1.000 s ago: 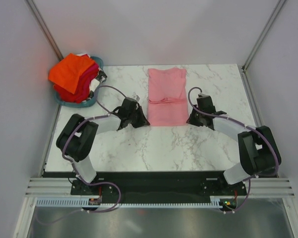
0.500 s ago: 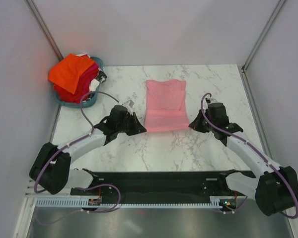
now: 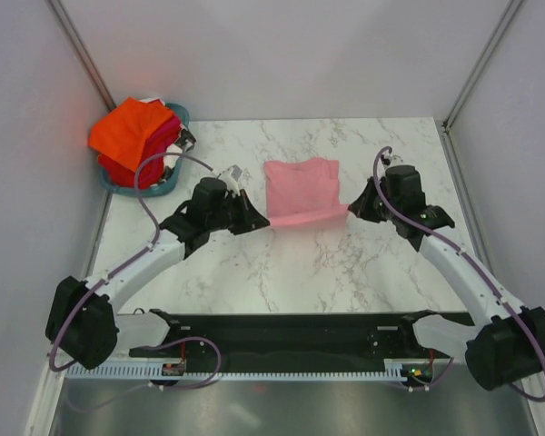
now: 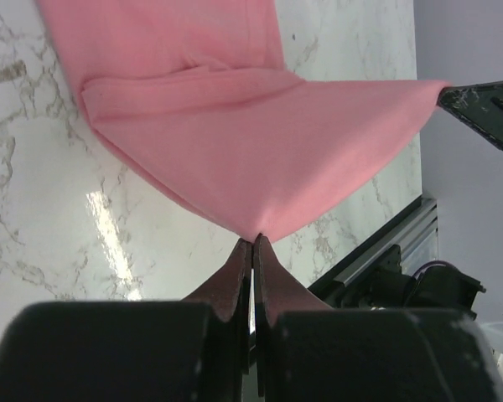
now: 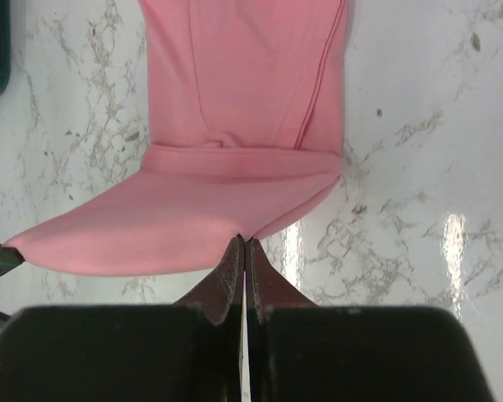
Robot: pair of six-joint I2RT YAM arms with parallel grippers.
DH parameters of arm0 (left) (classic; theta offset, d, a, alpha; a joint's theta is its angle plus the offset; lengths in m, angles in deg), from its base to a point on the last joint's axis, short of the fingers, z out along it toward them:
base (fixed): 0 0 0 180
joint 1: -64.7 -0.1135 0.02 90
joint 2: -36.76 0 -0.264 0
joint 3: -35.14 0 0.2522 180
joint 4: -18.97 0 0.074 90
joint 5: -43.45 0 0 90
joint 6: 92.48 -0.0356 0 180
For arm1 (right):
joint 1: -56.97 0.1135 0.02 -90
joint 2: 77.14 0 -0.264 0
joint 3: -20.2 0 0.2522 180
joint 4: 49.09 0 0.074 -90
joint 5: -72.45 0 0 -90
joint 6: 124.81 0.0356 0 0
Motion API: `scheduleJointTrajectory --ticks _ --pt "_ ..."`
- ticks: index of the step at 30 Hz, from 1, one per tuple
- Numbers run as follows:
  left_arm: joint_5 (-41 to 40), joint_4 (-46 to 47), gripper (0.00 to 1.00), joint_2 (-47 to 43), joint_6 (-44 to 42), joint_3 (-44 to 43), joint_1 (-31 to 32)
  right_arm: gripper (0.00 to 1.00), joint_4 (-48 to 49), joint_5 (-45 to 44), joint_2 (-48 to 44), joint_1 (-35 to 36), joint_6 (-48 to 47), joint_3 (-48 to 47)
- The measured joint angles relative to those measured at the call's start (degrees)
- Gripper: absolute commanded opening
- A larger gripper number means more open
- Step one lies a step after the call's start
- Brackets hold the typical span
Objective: Fold and stack the t-shirts
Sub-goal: Fold the tshirt
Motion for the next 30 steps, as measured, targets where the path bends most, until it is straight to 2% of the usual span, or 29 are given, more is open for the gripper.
scheduleJointTrajectory --ticks 12,30 --pt "-1.9 -3.2 0.02 13.2 -0.9 -15.7 -4.4 0.00 0.0 -5.0 20.6 -0.5 -2.3 -15.9" --pt "-0.7 -5.0 0.02 33.5 -2.0 -33.0 -11.4 0.00 0.0 -4.3 40.9 -3.2 -2.4 -34.3"
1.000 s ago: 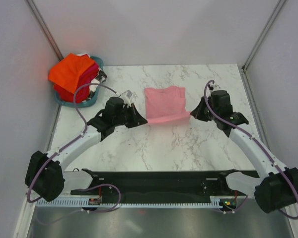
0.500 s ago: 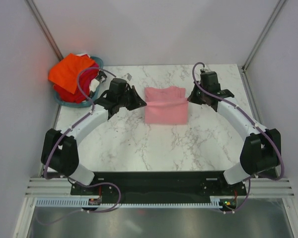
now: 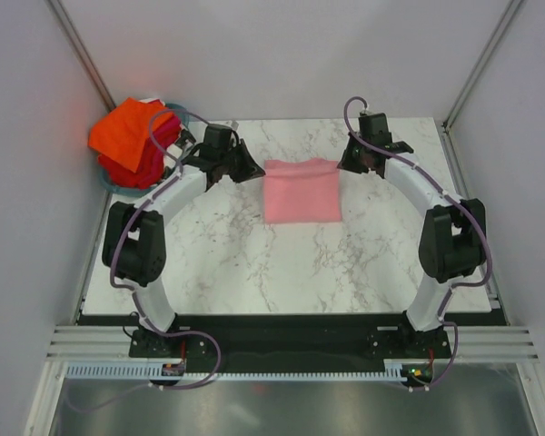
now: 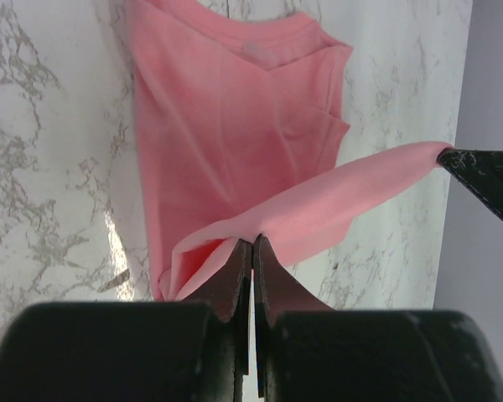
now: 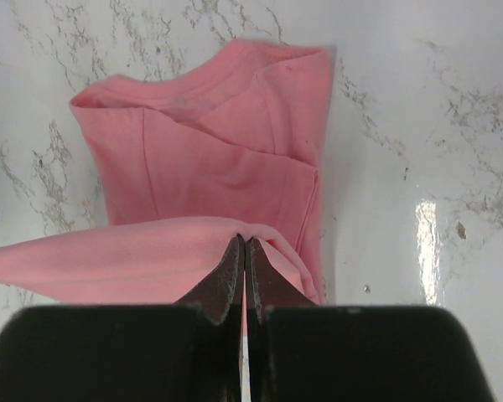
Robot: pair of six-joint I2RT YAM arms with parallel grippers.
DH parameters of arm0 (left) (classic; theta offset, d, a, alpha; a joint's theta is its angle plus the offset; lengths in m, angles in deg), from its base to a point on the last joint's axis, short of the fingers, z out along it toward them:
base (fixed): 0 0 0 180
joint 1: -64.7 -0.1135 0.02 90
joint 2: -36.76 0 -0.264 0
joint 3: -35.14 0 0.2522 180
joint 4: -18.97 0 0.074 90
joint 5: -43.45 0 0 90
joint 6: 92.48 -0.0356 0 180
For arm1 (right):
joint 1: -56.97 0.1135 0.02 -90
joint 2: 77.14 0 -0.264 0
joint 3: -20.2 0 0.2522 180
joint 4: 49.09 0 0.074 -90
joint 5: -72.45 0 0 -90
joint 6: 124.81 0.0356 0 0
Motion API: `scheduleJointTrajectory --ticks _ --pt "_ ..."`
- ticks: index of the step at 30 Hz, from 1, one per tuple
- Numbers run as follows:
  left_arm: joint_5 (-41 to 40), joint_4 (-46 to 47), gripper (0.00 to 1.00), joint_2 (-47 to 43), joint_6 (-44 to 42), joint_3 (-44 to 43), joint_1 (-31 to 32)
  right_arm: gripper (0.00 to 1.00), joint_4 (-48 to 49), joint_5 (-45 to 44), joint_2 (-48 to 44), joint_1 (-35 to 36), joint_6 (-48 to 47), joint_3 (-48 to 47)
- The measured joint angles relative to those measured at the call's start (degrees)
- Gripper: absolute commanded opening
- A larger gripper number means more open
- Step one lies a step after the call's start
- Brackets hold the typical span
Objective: Fold and stack the t-shirts
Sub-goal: Fold the tshirt
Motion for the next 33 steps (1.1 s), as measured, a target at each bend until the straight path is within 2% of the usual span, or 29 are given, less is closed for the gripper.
scheduleJointTrajectory --ticks 11,20,21,24,26,29,30,31,33 --pt "2.6 -0.7 0.02 10.6 0.0 -12.2 -1.7 0.00 0.0 2.5 9.7 -2.7 0.4 -9.8" --pt "3.8 -0.7 0.05 21.2 0.0 -22.4 -3.0 0.08 0.5 4.5 19.1 -3.8 1.7 -17.2" --pt "3.8 -0.7 0.09 22.7 0.0 -23.6 -3.1 0.09 0.7 4.7 20.3 -3.9 1.8 -18.1" --pt "3.9 -0.7 0.32 27.1 0.2 -27.4 -3.5 0.16 2.3 5.4 23.8 -4.1 2.8 -18.9" --pt "4.0 -0.6 0.37 30.1 0.3 -30.1 -3.6 0.24 3.9 6.2 25.7 -4.2 3.8 -18.9" --pt "4.0 -0.3 0.50 32.9 0.3 -31.9 -3.7 0.50 7.1 7.1 27.4 -4.4 5.5 -18.5" --pt "4.0 -0.3 0.65 33.2 0.3 -31.9 -3.7 0.66 8.3 7.1 27.5 -4.4 6.4 -18.0" --pt "4.0 -0.4 0.69 33.4 0.0 -31.9 -3.7 0.69 9.4 6.7 27.4 -4.4 7.6 -17.3" --pt "3.8 -0.2 0.70 33.4 0.0 -31.9 -3.7 0.70 12.3 5.9 27.2 -4.4 8.3 -15.7"
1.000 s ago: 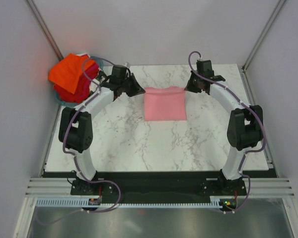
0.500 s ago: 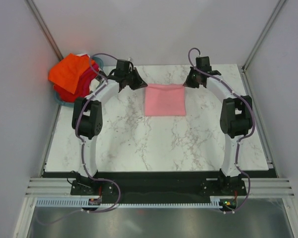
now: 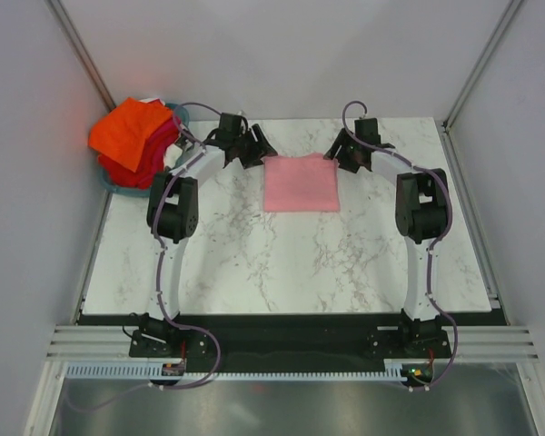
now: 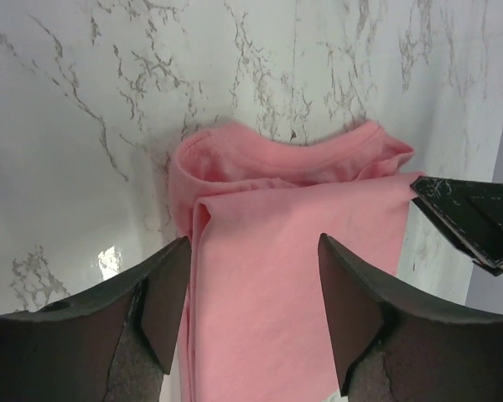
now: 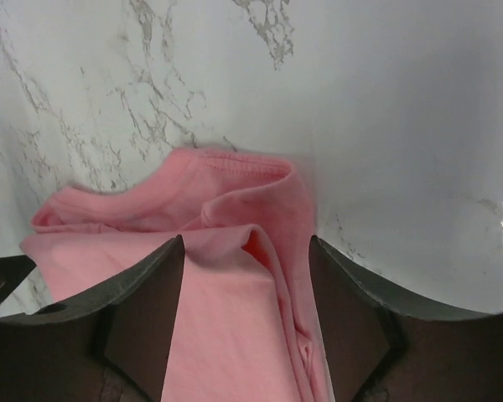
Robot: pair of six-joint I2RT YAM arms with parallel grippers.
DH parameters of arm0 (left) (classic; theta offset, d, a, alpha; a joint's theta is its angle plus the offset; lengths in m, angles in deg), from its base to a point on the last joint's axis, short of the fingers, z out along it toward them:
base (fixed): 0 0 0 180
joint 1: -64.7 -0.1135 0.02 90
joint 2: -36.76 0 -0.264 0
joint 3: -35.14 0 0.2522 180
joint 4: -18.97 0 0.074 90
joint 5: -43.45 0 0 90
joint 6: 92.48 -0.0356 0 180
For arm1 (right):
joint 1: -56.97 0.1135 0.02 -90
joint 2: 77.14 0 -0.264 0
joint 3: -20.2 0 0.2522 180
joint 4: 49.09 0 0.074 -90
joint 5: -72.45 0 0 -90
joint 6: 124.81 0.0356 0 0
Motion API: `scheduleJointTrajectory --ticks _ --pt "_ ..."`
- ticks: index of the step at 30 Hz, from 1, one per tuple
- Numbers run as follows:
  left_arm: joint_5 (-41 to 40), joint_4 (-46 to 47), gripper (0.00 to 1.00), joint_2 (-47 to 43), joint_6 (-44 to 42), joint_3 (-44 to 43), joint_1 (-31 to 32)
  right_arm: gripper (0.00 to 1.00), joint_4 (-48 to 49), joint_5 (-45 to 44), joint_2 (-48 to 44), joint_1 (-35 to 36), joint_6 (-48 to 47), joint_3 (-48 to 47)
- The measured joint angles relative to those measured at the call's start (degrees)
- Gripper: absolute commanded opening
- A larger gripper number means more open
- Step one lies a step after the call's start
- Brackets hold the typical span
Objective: Fold and stack the t-shirts
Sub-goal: Fold the tshirt, then neatly place the folded tshirt to the corner
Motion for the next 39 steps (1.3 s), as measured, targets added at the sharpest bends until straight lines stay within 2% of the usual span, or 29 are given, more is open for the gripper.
scheduleJointTrajectory --ticks 4,10,15,18,24,27,34,39 --pt "-0.6 1.6 0.70 -1.0 -0.6 2.0 0.0 0.69 5.6 -1.2 -2.3 -0.3 1.3 7.0" --pt "-1.9 4.9 0.67 -8.4 -1.8 13.9 0.0 0.64 11.5 -3.9 -10.1 -0.4 0.2 17.9" --pt "-2.1 8.2 0.67 -11.7 -2.2 19.2 0.0 0.66 13.1 -3.2 -12.0 -0.4 -2.4 18.8" --pt "-2.2 10.0 0.66 -12.8 -2.3 22.0 0.0 0.61 13.3 -1.9 -12.0 -0.4 -3.9 19.0" --pt "-2.1 10.9 0.49 -12.8 -2.3 22.6 0.0 0.45 12.7 0.1 -12.0 -0.6 -5.3 19.1" --pt "-2.1 11.0 0.42 -12.7 -2.3 22.6 0.0 0.42 12.6 0.8 -11.5 -0.9 -5.6 19.1" --pt "-2.0 11.5 0.41 -12.7 -2.3 22.6 0.0 0.44 12.0 4.0 -9.2 -1.4 -5.7 19.1" --pt "-1.7 11.6 0.41 -12.7 -2.3 22.6 0.0 0.34 11.7 5.5 -9.0 -1.4 -6.3 19.1"
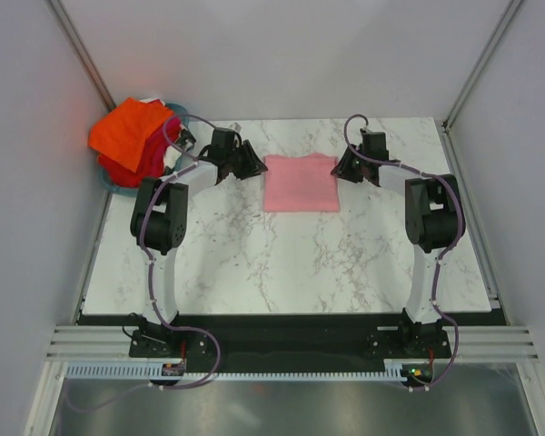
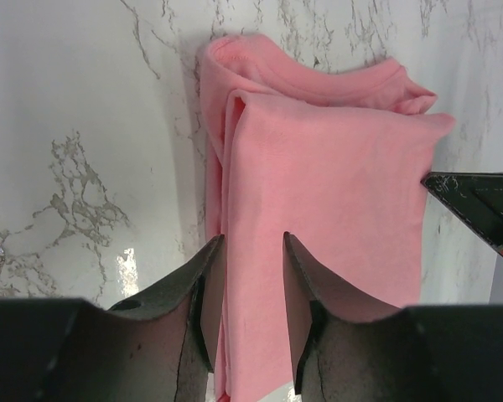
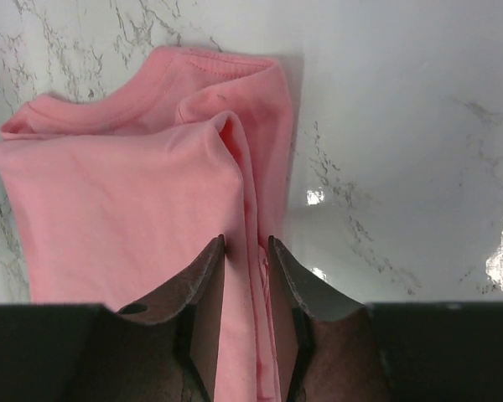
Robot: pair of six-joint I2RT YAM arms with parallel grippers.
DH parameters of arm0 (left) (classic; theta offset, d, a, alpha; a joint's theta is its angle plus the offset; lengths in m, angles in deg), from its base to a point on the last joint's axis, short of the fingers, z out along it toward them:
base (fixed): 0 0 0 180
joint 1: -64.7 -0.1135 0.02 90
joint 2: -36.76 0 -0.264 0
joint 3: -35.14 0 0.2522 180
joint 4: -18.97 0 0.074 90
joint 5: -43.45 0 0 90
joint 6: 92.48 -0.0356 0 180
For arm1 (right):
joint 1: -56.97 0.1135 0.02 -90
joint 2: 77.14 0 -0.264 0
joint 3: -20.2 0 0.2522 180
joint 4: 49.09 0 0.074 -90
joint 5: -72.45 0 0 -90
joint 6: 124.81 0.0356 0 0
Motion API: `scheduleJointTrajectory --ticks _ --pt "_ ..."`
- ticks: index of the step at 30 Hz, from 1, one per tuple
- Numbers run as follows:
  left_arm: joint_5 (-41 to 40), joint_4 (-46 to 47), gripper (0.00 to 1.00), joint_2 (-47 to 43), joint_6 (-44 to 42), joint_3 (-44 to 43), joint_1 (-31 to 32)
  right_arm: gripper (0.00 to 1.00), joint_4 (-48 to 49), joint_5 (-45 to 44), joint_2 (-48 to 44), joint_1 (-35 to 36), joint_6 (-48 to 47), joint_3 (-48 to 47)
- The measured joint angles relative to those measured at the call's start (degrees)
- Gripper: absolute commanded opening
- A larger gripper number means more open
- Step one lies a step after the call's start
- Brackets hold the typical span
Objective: Fold and stack the t-shirts
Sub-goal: Neatly place the folded tshirt to the corner
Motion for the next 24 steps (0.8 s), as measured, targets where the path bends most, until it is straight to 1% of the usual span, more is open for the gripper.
scheduleJointTrajectory --ticks 2,4,5,8,10,13,14,17,24 --pt "0.1 0.0 0.41 0.0 0.0 0.0 0.0 0.33 0.0 0.2 0.0 0.0 -0.2 0.2" --pt "0.1 0.0 0.40 0.0 0.0 0.0 0.0 0.35 0.0 0.5 0.0 -0.1 -0.4 0.9" --pt "0.1 0.0 0.40 0.0 0.0 0.0 0.0 0.37 0.0 0.6 0.0 -0.2 -0.4 1.4" --pt "0.1 0.0 0.40 0.0 0.0 0.0 0.0 0.39 0.5 1.6 -0.2 -0.4 -0.4 2.4" --pt "0.1 0.0 0.40 0.0 0.0 0.0 0.0 0.38 0.9 2.3 -0.2 -0.5 -0.4 2.7" --pt "0.2 0.0 0.40 0.0 0.0 0.1 0.0 0.28 1.4 2.7 -0.5 -0.7 -0.4 3.5" --pt "0.2 0.0 0.40 -0.1 0.0 0.2 0.0 0.17 1.4 3.0 -0.6 -0.8 -0.4 3.8" --pt "0.2 0.0 0.40 -0.3 0.0 0.7 0.0 0.00 1.4 3.9 -0.7 -1.2 -0.3 4.6" --pt "0.1 0.0 0.40 -2.1 0.0 1.6 0.0 0.00 1.8 7.5 -0.7 -3.8 1.4 5.3"
